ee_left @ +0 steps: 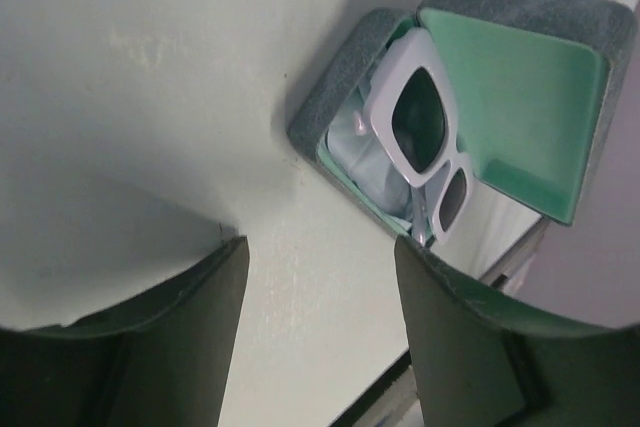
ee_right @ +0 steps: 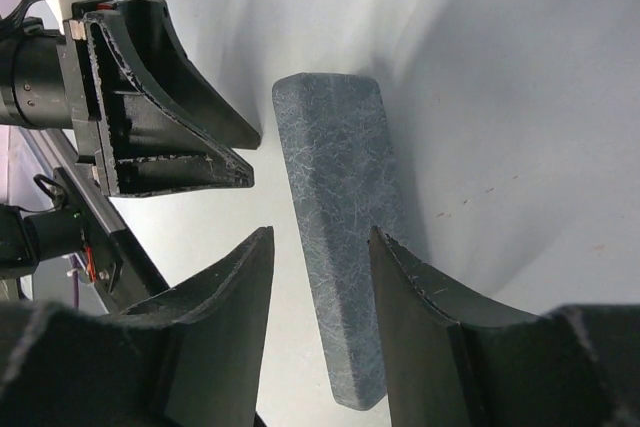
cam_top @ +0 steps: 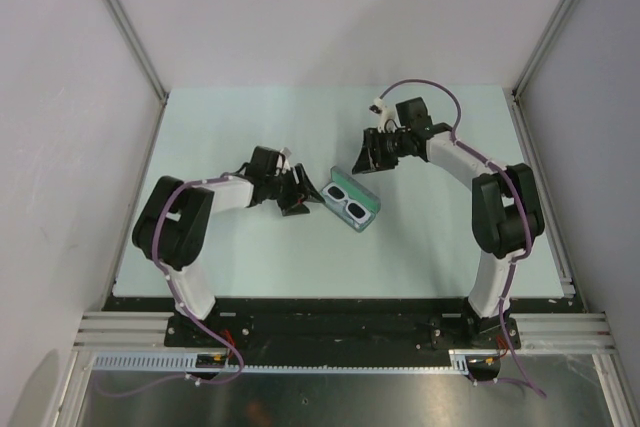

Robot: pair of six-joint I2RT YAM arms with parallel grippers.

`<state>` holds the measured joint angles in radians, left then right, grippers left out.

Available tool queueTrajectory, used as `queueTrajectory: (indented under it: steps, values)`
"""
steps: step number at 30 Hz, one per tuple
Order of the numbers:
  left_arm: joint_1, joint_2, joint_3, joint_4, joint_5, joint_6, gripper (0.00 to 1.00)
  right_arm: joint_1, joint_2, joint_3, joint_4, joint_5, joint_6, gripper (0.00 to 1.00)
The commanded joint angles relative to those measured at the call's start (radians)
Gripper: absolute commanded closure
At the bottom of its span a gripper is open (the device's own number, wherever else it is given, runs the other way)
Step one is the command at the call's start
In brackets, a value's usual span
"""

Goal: Organize the sunglasses
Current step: Close the case with sunglasses at the center of the board.

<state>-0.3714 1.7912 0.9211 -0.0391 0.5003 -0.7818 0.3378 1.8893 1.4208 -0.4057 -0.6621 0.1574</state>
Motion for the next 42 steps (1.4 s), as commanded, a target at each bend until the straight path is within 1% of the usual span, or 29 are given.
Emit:
queueTrajectory:
  steps: [1, 3, 5, 10, 15, 18, 20, 22, 23, 27, 29, 35, 42]
  values:
    - [-0.008, -0.039, -0.067, 0.149, 0.030, -0.106, 0.33, 0.004, -0.016, -0.017, 0.019, -0.015, 0.010, 0.52]
    - [-0.015, -0.035, -0.093, 0.183, 0.030, -0.119, 0.36, 0.009, -0.024, -0.028, 0.019, 0.007, 0.010, 0.53]
    - [-0.023, -0.030, -0.105, 0.194, 0.015, -0.132, 0.39, 0.010, -0.022, -0.046, 0.024, 0.001, 0.017, 0.56]
    - [-0.029, -0.010, -0.097, 0.197, -0.002, -0.149, 0.41, 0.010, -0.012, -0.072, 0.031, -0.005, 0.007, 0.58]
    - [-0.037, 0.028, -0.073, 0.197, -0.014, -0.163, 0.46, 0.009, -0.004, -0.076, 0.034, -0.024, -0.001, 0.60]
    - [-0.041, 0.048, -0.056, 0.197, -0.019, -0.174, 0.51, 0.013, 0.007, -0.076, 0.030, -0.028, -0.002, 0.65]
    - [-0.046, 0.057, -0.045, 0.197, -0.020, -0.181, 0.54, 0.018, 0.010, -0.076, 0.025, -0.024, -0.007, 0.71]
    - [-0.052, 0.068, -0.038, 0.197, -0.022, -0.189, 0.55, 0.027, 0.011, -0.076, 0.019, -0.011, -0.012, 0.75]
    - [-0.052, 0.071, -0.031, 0.197, -0.022, -0.192, 0.55, 0.030, 0.013, -0.076, 0.018, -0.008, -0.015, 0.76]
    - [-0.055, 0.083, -0.028, 0.194, -0.036, -0.201, 0.56, 0.047, 0.017, -0.076, 0.010, 0.022, -0.016, 0.77]
    - [-0.055, 0.089, -0.027, 0.189, -0.046, -0.206, 0.60, 0.056, 0.016, -0.076, 0.004, 0.038, -0.019, 0.79]
    - [-0.057, 0.103, -0.018, 0.151, -0.069, -0.200, 0.65, 0.089, 0.016, -0.076, -0.004, 0.074, -0.016, 0.79]
    - [-0.057, 0.111, -0.005, 0.128, -0.082, -0.191, 0.66, 0.119, 0.017, -0.076, -0.015, 0.119, -0.019, 0.79]
